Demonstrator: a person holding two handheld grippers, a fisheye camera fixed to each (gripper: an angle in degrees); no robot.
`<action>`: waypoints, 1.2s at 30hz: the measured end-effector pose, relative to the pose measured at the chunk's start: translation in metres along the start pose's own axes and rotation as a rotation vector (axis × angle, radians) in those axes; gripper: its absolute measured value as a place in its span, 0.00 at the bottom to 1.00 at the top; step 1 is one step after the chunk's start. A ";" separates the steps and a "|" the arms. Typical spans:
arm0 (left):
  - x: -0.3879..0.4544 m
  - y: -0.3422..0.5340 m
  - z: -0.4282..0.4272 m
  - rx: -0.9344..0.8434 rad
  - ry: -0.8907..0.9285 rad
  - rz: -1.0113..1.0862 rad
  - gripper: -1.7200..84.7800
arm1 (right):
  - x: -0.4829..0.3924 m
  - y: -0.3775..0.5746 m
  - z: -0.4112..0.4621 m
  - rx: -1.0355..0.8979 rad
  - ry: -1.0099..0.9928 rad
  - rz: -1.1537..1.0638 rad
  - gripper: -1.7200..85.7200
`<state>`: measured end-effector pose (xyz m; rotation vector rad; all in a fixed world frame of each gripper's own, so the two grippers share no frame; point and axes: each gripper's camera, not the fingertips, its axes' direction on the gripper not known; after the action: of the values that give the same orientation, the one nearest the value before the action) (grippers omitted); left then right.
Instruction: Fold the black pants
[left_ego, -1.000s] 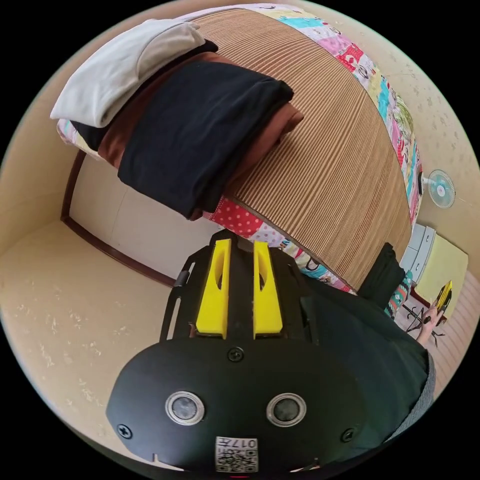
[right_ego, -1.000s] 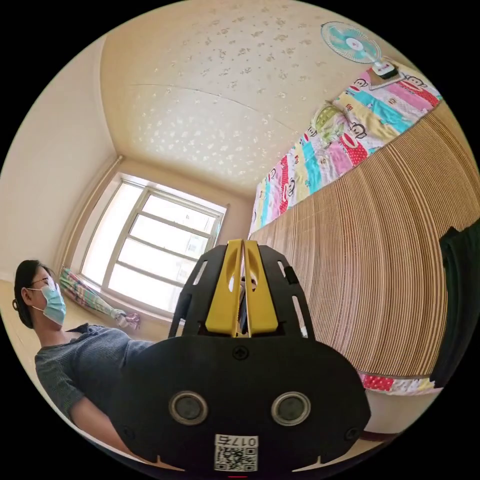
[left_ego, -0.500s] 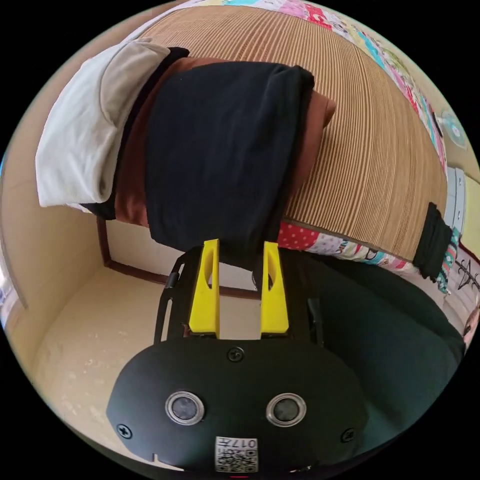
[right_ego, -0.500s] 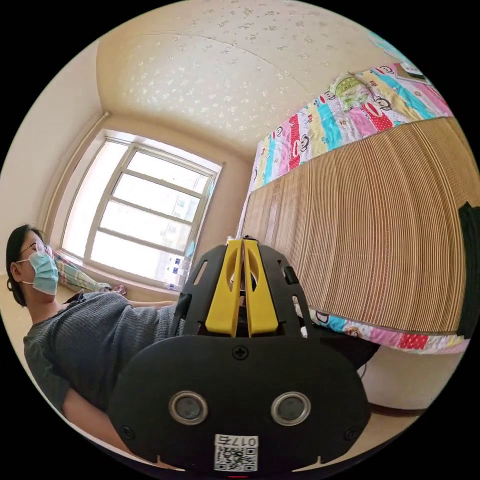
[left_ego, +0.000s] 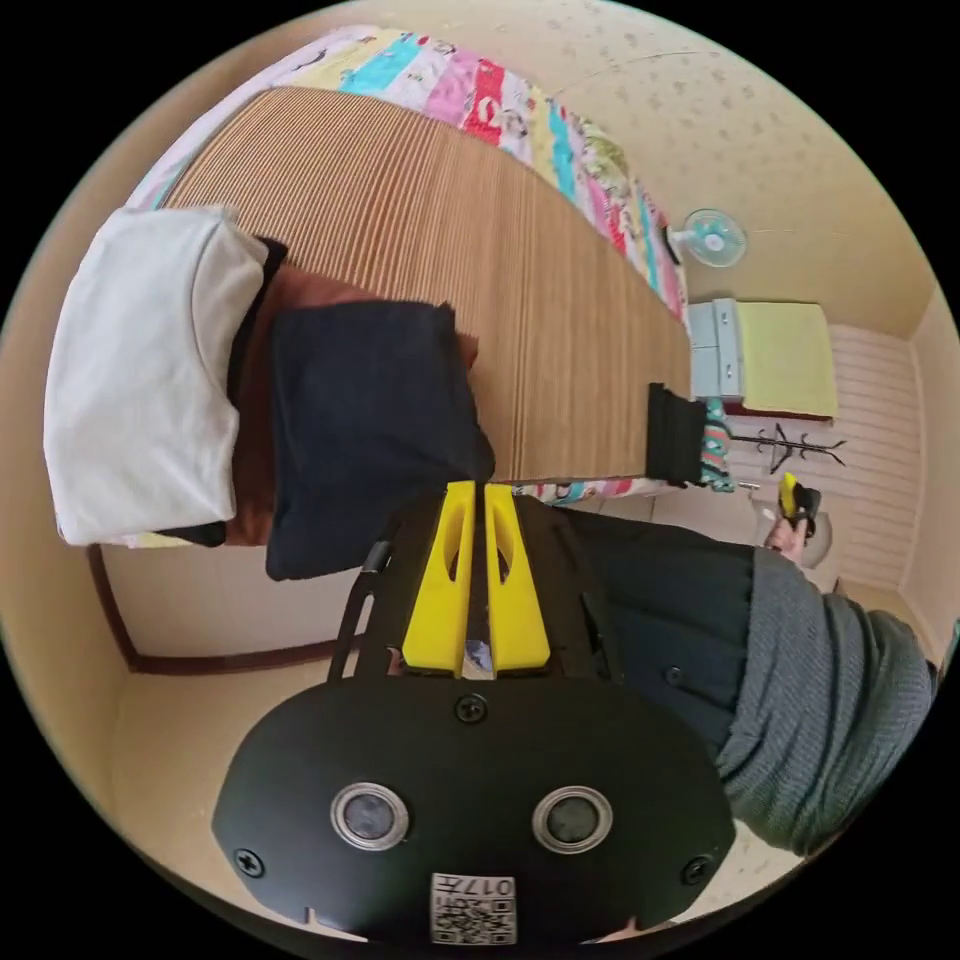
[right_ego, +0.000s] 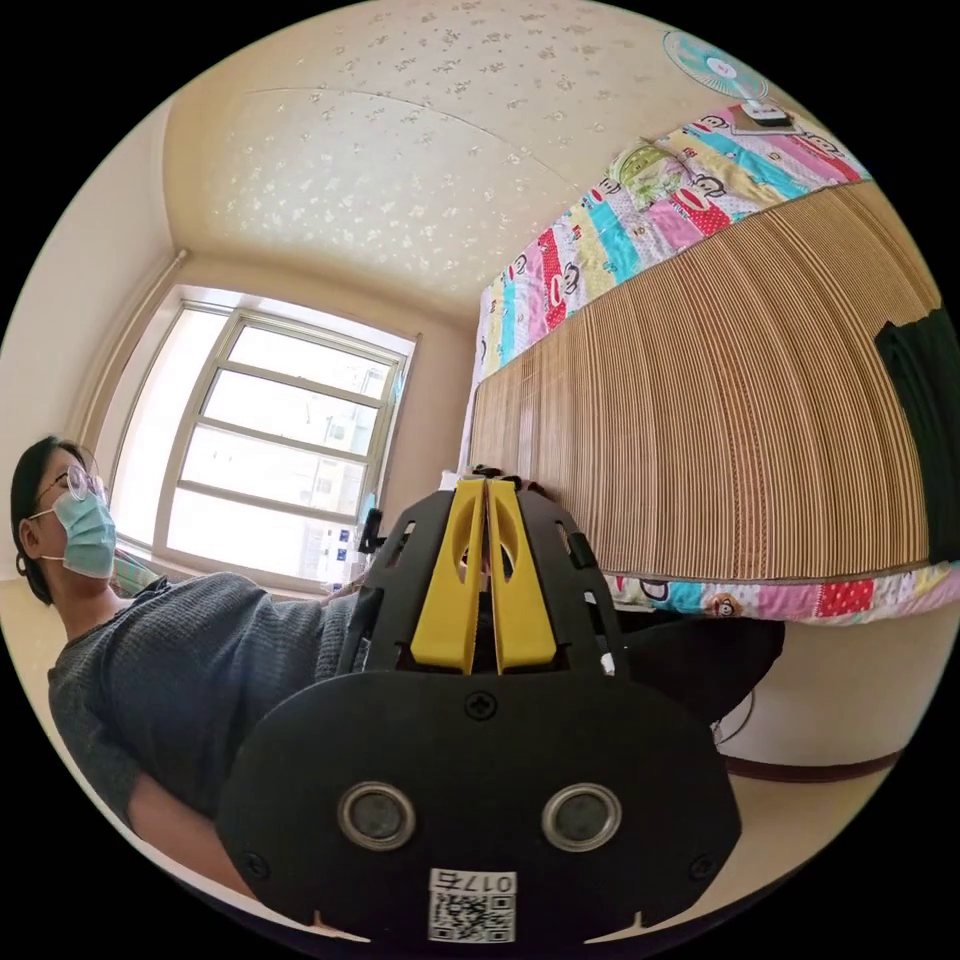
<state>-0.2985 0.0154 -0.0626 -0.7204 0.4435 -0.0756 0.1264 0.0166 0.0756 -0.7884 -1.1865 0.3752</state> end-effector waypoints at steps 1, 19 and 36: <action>0.021 -0.003 -0.019 0.038 0.016 0.072 0.01 | -0.003 -0.010 0.005 -0.028 -0.008 -0.023 0.02; 0.259 0.103 -0.072 0.664 0.587 0.649 0.01 | -0.031 -0.099 0.027 -0.371 -0.226 -0.228 0.11; 0.426 0.118 0.086 0.043 1.019 1.186 0.02 | 0.099 -0.207 -0.002 -0.090 -0.840 0.163 0.10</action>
<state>0.1129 0.0646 -0.2386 -0.2306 1.7735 0.6947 0.1358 -0.0619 0.2915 -0.8310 -1.9325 0.8421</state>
